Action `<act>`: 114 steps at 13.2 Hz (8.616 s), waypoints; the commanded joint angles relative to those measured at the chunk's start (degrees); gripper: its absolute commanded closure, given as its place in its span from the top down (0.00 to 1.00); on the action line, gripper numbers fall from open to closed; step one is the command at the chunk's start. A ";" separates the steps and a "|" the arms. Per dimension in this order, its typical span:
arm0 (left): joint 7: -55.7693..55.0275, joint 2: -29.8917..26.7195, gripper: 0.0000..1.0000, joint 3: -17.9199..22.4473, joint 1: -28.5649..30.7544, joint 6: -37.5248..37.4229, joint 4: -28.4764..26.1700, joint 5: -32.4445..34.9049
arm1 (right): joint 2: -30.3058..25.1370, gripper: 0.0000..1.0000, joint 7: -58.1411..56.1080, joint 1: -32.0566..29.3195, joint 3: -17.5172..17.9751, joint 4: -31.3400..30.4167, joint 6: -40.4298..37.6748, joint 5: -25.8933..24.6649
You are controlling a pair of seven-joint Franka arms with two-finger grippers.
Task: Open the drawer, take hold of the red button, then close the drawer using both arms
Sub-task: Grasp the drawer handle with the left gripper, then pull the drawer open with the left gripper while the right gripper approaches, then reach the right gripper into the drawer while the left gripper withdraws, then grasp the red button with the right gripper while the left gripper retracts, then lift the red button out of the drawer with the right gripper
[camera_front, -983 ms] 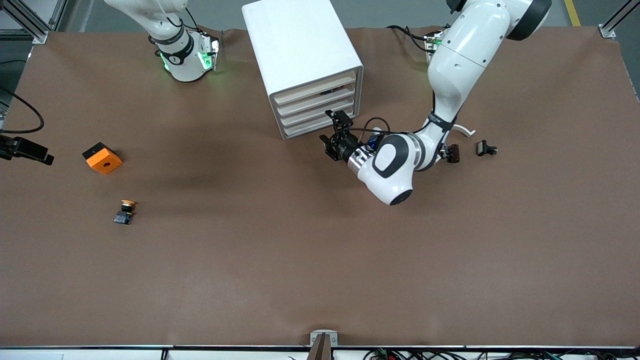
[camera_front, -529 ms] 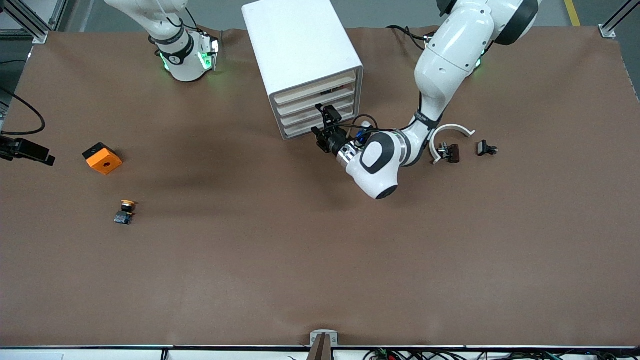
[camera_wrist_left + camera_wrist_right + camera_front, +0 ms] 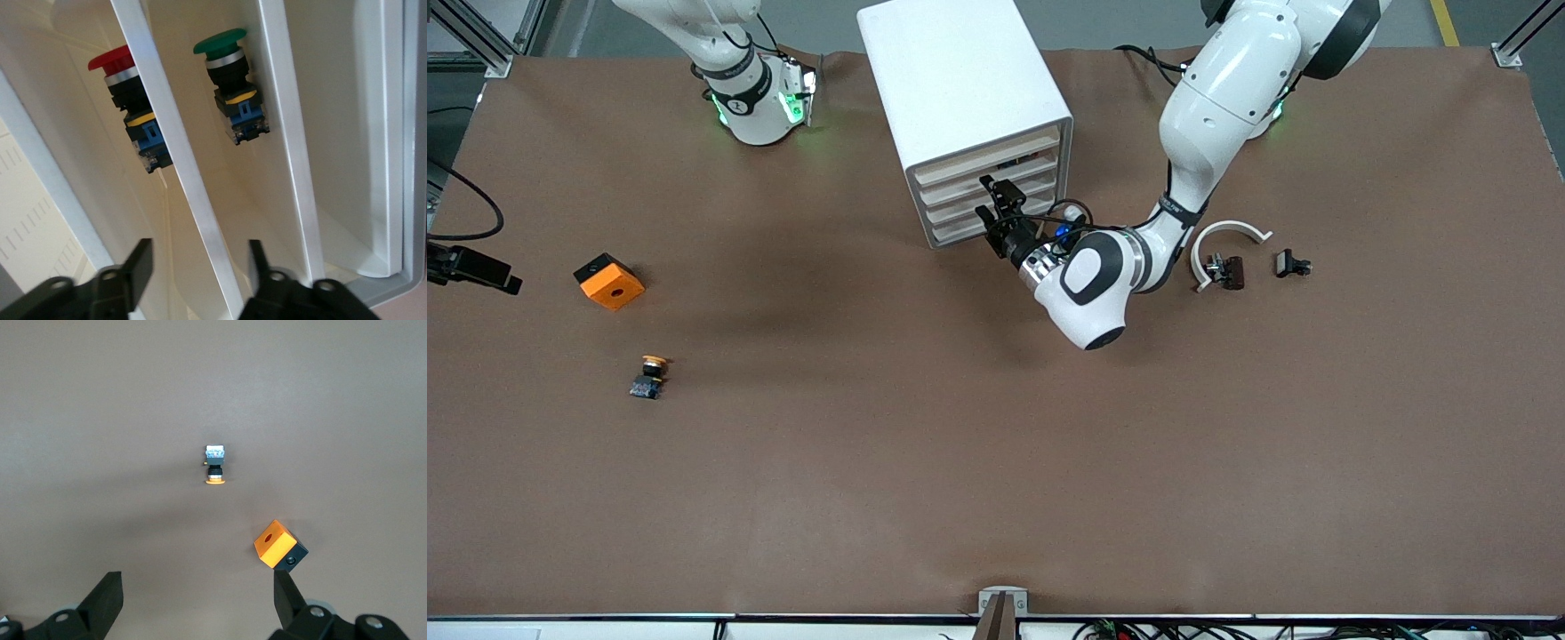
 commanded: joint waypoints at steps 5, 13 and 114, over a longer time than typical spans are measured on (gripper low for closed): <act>-1.09 0.49 0.43 0.03 -0.13 -1.16 0.78 -1.01 | 0.63 1.00 4.68 -0.20 0.83 1.18 -1.08 1.57; -3.02 1.36 0.45 0.03 -1.18 -1.07 0.69 -1.18 | 0.37 1.00 12.60 2.08 0.91 1.18 -2.23 1.48; 111.24 -53.39 1.00 3.02 35.47 7.02 -7.93 66.14 | 31.92 0.95 111.58 65.36 1.00 15.69 13.07 10.98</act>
